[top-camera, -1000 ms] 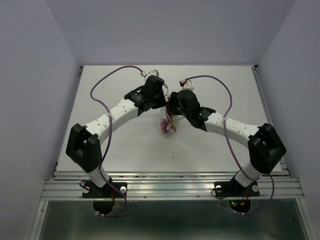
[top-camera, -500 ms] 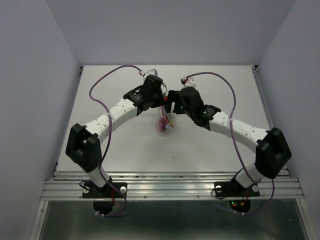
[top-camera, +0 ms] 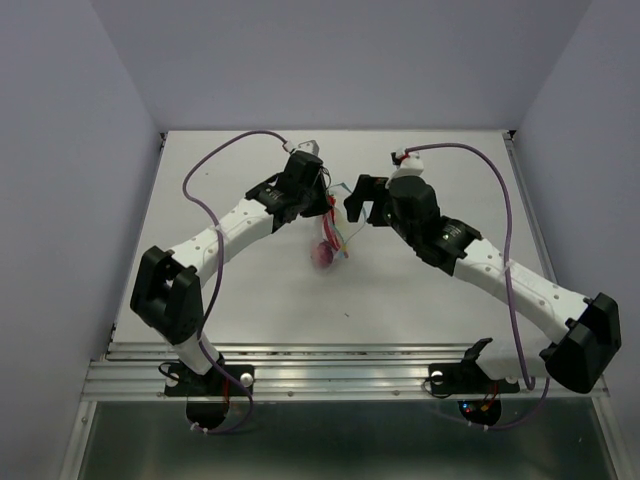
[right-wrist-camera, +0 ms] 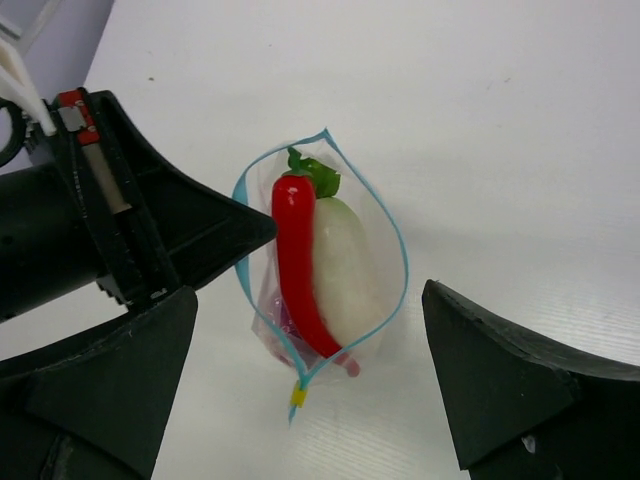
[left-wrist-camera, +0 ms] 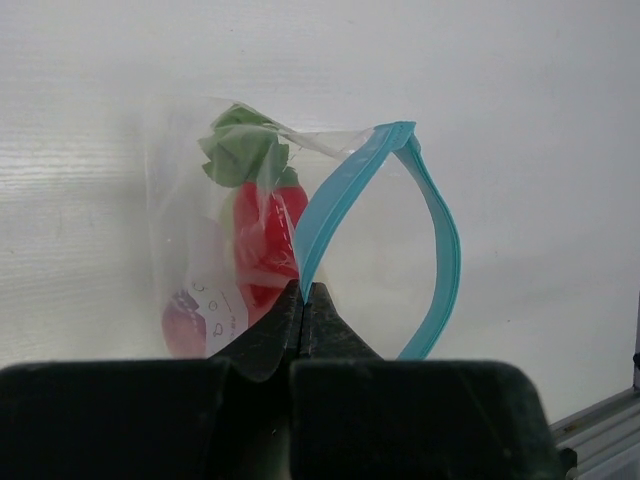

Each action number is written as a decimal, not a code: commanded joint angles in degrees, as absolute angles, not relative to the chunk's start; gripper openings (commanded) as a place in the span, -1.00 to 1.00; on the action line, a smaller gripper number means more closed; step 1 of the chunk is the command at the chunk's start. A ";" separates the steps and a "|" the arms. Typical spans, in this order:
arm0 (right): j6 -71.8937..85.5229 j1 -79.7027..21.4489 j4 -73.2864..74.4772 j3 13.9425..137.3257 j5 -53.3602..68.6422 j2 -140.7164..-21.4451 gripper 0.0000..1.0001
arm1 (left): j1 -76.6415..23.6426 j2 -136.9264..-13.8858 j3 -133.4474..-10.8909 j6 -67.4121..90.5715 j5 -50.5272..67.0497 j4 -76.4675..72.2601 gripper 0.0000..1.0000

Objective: Place the food in the zip-top bag and seal the zipper
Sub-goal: Place the food into the zip-top bag, then zip up the zip-top bag

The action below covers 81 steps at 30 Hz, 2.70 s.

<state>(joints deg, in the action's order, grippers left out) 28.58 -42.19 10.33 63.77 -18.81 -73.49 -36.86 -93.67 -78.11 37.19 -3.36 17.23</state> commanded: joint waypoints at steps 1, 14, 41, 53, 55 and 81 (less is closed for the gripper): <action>26.46 -42.63 12.22 63.19 -25.92 -73.12 1.00 | -36.65 -90.26 -77.52 30.41 -0.70 13.36 -1.00; 22.51 -35.95 9.14 66.88 -13.98 -82.26 0.67 | -36.65 -88.42 -76.29 26.28 3.69 10.81 -1.00; 27.33 -31.91 28.20 81.29 -12.75 -89.12 -0.71 | -38.23 -68.31 -50.32 16.88 10.02 -2.17 0.98; 28.56 -30.85 31.99 84.90 -3.87 -91.93 -0.75 | -40.25 -64.24 -39.89 12.31 12.57 -13.98 0.98; 28.65 -30.85 31.99 84.73 -2.99 -92.02 -0.76 | -40.25 -65.73 -39.99 11.78 12.57 -14.85 0.92; 27.42 -29.18 31.99 84.46 4.48 -91.32 -0.76 | -40.25 -73.65 -44.65 5.45 12.66 -13.97 -0.19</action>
<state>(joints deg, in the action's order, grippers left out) 28.21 -29.69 32.23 82.08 2.44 -92.44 -40.07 -74.67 -42.15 7.35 12.29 -11.84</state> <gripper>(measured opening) 0.120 0.430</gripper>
